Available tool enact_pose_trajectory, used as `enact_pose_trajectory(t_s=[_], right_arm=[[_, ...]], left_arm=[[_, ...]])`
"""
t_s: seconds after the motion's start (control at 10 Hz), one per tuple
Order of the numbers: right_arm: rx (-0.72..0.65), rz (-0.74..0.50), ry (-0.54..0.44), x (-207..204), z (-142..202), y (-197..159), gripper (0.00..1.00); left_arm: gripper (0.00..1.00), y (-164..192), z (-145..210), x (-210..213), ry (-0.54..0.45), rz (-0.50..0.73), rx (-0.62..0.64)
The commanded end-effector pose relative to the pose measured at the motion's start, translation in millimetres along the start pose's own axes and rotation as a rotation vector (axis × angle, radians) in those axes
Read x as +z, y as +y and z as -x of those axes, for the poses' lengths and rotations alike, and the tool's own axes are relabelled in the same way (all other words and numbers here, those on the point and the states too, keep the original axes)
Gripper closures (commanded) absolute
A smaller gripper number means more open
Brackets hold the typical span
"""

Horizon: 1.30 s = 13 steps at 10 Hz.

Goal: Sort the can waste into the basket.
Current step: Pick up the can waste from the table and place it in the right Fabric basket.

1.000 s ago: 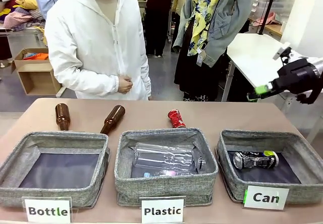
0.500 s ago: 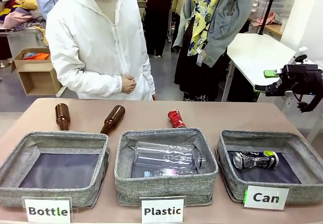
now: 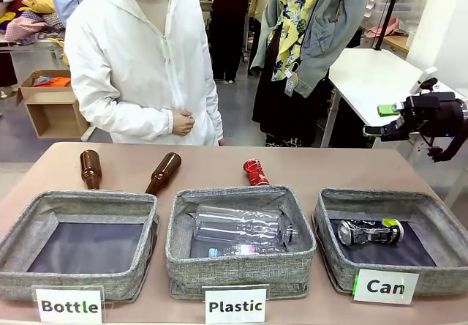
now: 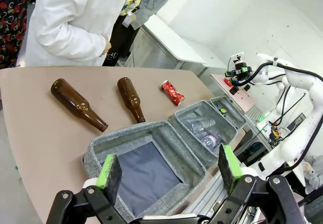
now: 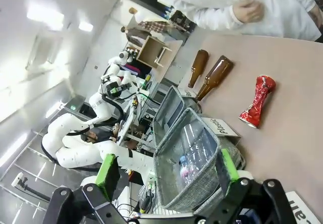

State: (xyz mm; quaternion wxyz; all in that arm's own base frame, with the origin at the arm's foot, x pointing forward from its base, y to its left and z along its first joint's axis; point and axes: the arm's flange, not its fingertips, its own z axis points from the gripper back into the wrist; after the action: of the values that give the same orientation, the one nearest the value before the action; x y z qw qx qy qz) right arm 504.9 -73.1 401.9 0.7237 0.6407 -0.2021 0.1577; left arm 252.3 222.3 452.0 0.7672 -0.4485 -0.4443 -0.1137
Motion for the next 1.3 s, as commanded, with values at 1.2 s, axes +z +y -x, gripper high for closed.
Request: enact_pose_trajectory(t_s=[1.2], right_arm=[[-0.145, 0.194, 0.111, -59.2, -30.2, 16.2, 0.00]], left_arm=[[0.00, 0.7, -1.7, -0.8, -0.021, 0.011, -0.021]])
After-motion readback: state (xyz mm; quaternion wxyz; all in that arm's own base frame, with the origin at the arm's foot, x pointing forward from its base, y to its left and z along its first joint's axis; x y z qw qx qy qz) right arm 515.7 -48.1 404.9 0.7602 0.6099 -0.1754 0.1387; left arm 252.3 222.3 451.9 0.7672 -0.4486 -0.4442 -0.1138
